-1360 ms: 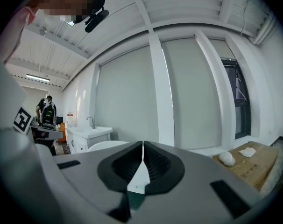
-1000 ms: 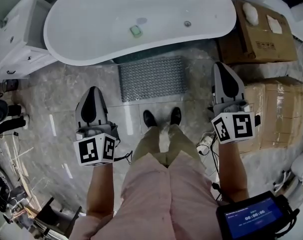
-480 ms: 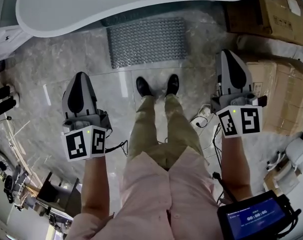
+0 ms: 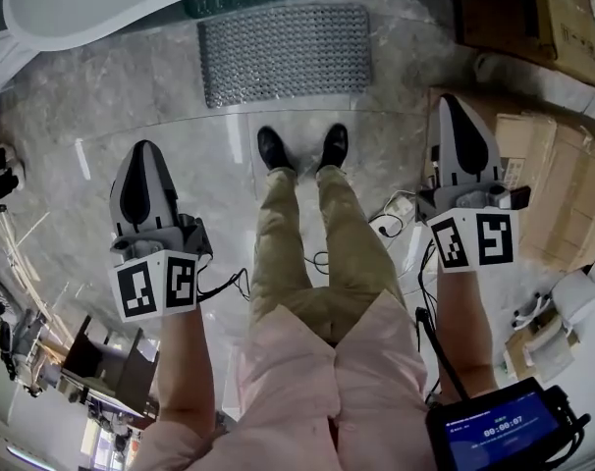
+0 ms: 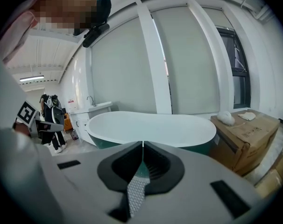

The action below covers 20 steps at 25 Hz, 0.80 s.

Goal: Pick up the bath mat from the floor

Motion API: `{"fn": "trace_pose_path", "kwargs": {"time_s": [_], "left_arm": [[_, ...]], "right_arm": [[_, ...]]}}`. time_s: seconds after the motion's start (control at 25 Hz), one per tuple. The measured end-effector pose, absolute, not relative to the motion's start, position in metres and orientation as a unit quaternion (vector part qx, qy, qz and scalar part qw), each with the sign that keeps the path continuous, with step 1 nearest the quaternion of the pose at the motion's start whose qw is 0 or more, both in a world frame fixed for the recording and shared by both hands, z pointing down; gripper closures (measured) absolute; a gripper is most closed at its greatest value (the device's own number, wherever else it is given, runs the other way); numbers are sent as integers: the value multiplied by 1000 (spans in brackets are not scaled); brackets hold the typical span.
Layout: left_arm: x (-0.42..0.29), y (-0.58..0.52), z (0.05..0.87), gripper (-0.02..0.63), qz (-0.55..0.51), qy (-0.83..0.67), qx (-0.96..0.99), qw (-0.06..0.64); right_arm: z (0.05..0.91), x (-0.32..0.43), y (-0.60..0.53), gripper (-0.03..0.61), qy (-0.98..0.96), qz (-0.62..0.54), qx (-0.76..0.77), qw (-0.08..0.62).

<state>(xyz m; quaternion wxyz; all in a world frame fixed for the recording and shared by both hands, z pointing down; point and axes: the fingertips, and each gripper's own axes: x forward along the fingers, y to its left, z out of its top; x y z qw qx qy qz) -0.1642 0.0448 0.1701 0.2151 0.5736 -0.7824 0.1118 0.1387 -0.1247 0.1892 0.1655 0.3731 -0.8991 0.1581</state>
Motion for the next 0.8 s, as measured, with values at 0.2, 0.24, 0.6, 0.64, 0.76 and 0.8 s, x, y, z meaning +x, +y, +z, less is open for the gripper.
{"fn": "trace_pose_path", "kwargs": {"time_s": [0.2,0.24,0.6,0.64,0.76,0.8], "left_arm": [[-169,47,152,588,106,-805,550,194],[-171,47,151,588,104,-809,546,192],[-175,48,180,588,108,-803,554,193],[-176,48,185,588,105,-801,558,193],[-180,53,209,588,90,-791,574,191],[-182,55,218,588,88,-788,579,190]], "right_arm": [[184,131,-134,558,-911,158,349,155],[184,130,-136,560,-913,157,344,155],[214,135,-134,558,-910,151,349,166],[220,135,-133,558,-909,150,352,166],[242,131,-128,558,-907,147,359,163],[250,130,-125,558,-907,147,360,161]]}}
